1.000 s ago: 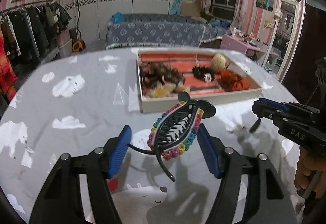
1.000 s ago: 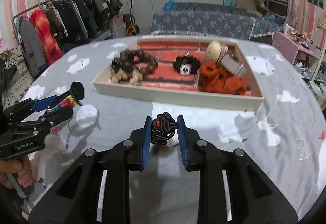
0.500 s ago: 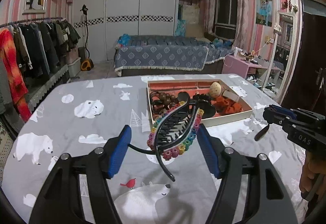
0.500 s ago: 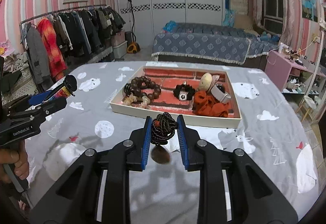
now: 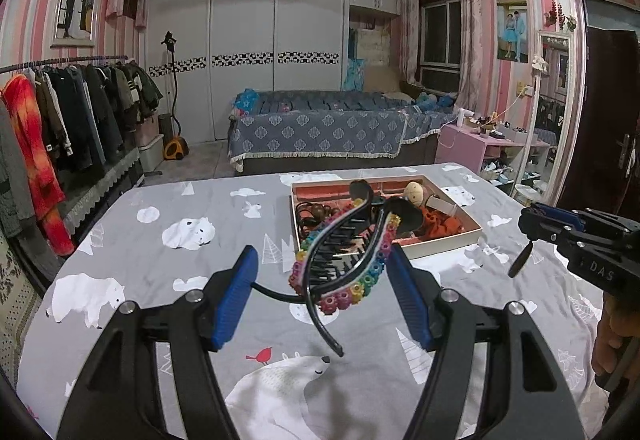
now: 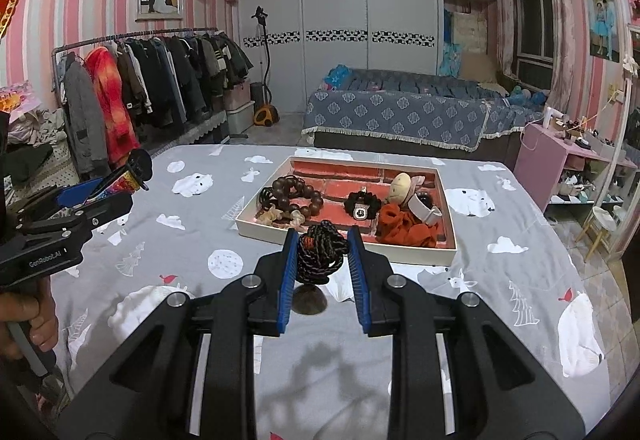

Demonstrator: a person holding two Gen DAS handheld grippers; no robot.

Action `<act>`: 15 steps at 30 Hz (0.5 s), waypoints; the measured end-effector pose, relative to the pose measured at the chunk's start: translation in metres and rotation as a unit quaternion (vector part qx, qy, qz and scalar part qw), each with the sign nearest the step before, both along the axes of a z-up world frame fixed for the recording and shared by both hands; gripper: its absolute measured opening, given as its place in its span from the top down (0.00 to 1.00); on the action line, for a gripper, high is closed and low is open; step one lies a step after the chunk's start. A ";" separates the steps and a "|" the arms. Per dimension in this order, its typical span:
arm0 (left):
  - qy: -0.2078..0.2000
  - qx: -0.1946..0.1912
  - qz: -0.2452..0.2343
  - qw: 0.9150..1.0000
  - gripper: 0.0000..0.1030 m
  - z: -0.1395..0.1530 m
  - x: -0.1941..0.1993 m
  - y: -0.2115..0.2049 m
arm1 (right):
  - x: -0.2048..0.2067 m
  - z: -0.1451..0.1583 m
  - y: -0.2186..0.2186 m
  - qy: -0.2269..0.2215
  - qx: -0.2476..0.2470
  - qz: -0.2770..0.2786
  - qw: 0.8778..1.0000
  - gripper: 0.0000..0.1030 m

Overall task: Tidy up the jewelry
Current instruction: 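Carry claw clip and hair tie over the tray with both tools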

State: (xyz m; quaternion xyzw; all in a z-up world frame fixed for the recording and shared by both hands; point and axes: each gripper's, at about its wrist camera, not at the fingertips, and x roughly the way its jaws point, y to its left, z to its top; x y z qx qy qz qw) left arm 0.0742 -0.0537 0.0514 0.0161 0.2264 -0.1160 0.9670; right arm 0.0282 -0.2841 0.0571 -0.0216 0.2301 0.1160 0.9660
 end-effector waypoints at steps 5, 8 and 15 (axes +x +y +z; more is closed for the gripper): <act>-0.003 0.001 0.001 1.000 0.37 0.001 -0.001 -0.001 | -0.003 0.004 0.000 -0.005 0.001 0.000 1.000 0.75; -0.001 0.000 0.000 1.000 0.37 0.000 -0.001 0.000 | -0.003 0.005 0.000 -0.007 0.002 0.000 1.000 0.75; 0.000 -0.002 0.005 1.000 0.36 0.004 0.005 -0.003 | -0.002 0.007 -0.002 -0.009 0.003 -0.002 1.000 0.75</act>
